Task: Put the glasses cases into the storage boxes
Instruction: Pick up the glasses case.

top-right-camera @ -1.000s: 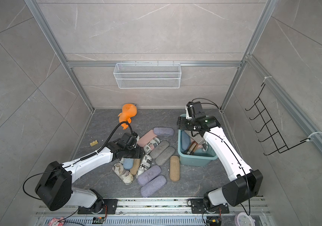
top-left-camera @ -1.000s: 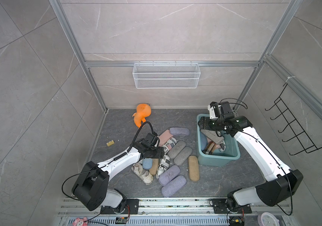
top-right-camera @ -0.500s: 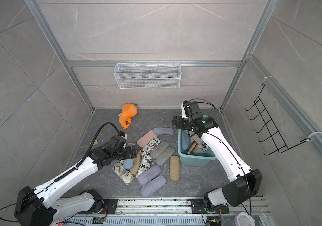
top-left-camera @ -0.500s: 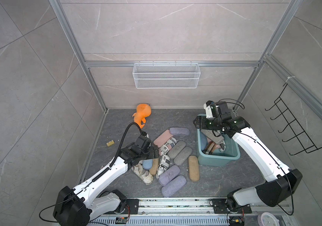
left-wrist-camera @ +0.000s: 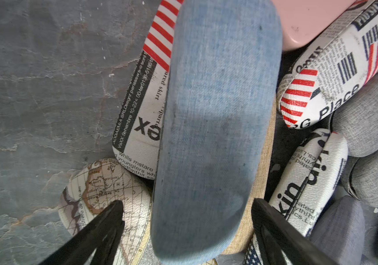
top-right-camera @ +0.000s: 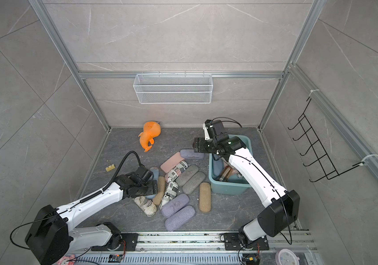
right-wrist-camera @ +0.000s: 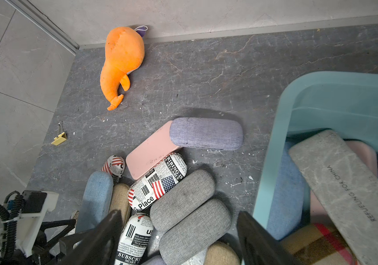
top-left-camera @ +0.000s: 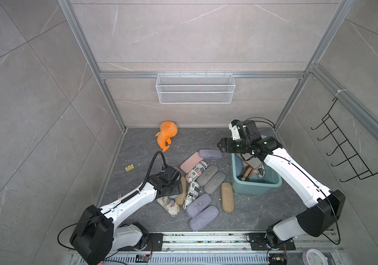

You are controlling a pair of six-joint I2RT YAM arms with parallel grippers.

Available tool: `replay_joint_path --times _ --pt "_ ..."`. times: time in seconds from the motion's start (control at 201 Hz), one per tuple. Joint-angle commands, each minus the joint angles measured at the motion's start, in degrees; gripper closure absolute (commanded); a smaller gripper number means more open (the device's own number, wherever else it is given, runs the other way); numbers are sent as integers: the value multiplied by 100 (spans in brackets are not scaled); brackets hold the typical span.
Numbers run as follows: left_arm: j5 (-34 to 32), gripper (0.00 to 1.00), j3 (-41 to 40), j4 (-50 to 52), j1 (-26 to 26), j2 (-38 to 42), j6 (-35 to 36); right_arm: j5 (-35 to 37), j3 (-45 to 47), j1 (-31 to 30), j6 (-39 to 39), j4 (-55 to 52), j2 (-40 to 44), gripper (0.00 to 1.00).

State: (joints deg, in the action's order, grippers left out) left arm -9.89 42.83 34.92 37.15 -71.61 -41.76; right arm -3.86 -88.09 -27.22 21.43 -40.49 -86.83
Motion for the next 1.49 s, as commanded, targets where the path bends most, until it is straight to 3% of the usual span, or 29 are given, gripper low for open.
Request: replay_joint_path --times 0.0,0.189,0.349,0.573,0.872,1.102,1.486 --pt "112 11 61 -196 19 -195 196 79 -219 -48 61 6 -32 19" --pt "31 14 238 -252 31 -644 244 98 -188 -113 101 59 -49 19" --pt "-32 26 252 -253 45 -724 294 105 -155 -160 147 114 -49 23" --pt "-56 43 147 -214 87 -230 394 68 -204 -221 161 151 -121 25" --pt "129 46 159 -303 91 530 676 60 -375 -367 218 187 -204 27" --pt "651 47 -285 -1689 92 1193 905 -127 -246 -464 402 411 -171 27" --pt "763 47 -764 -3195 84 1611 1142 -219 543 -589 702 1223 332 27"
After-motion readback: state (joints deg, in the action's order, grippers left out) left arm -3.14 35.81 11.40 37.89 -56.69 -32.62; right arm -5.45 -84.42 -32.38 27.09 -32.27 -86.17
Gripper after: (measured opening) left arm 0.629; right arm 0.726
